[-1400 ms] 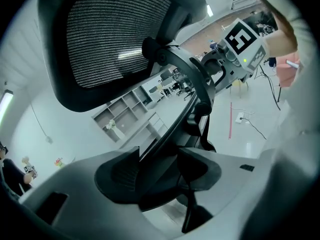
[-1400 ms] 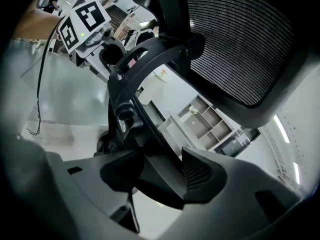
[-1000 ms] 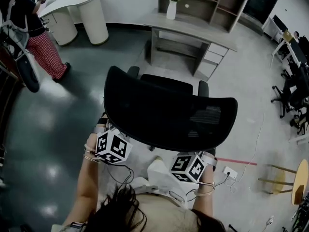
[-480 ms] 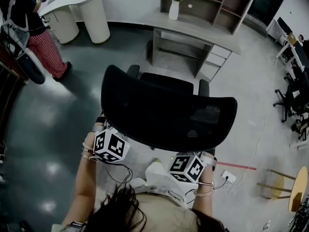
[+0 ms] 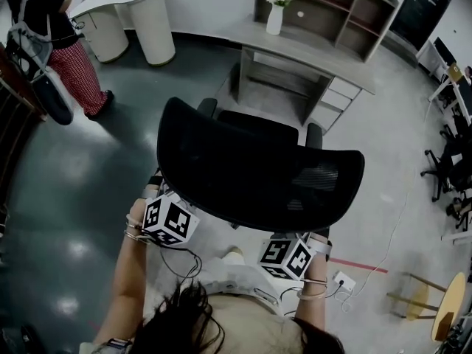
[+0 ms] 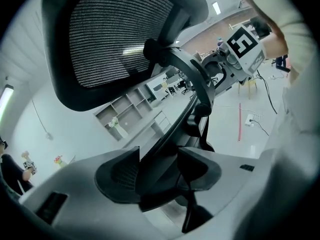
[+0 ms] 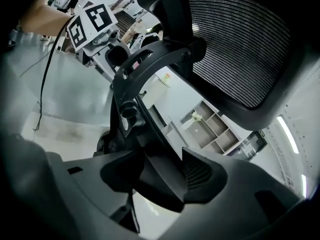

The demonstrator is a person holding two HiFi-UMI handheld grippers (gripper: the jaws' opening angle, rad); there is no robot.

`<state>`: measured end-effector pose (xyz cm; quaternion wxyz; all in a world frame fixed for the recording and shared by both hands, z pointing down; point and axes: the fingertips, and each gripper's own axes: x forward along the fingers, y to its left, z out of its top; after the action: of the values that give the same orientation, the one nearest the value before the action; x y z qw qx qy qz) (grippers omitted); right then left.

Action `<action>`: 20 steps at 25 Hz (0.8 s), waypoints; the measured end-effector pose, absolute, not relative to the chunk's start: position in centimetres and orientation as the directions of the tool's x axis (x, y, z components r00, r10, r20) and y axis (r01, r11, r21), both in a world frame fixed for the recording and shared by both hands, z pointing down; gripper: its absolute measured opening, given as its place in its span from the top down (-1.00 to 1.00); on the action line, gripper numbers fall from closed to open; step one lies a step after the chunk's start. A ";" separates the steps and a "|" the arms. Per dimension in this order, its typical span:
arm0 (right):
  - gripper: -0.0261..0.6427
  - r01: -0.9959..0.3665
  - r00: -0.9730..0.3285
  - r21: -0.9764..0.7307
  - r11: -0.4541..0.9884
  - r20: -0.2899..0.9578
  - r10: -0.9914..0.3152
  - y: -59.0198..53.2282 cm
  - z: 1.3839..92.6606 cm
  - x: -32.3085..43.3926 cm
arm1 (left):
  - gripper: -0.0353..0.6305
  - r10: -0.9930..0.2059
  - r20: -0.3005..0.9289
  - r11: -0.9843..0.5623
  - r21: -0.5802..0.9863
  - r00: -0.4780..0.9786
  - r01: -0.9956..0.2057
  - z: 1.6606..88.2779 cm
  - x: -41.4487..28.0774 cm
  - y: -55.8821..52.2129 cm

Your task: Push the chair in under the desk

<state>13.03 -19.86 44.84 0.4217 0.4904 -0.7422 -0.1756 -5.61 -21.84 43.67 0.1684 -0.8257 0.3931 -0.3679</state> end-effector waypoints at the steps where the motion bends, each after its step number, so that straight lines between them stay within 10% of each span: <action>1: 0.22 -0.577 -0.161 0.676 0.459 0.456 -0.875 -20.1 44.9 13.1 | 0.22 -0.774 0.473 -0.633 -0.567 0.421 -0.526 43.7 -5.6 -22.1; 20: 0.22 -0.623 -0.121 0.657 0.425 0.456 -0.882 -25.0 44.8 11.8 | 0.22 -0.743 0.484 -0.669 -0.558 0.463 -0.491 43.7 -6.7 -27.9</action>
<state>11.77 -24.96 44.79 0.4193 0.5137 -0.7325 -0.1542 -6.70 -27.95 43.66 0.1727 -0.8376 0.3682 -0.3648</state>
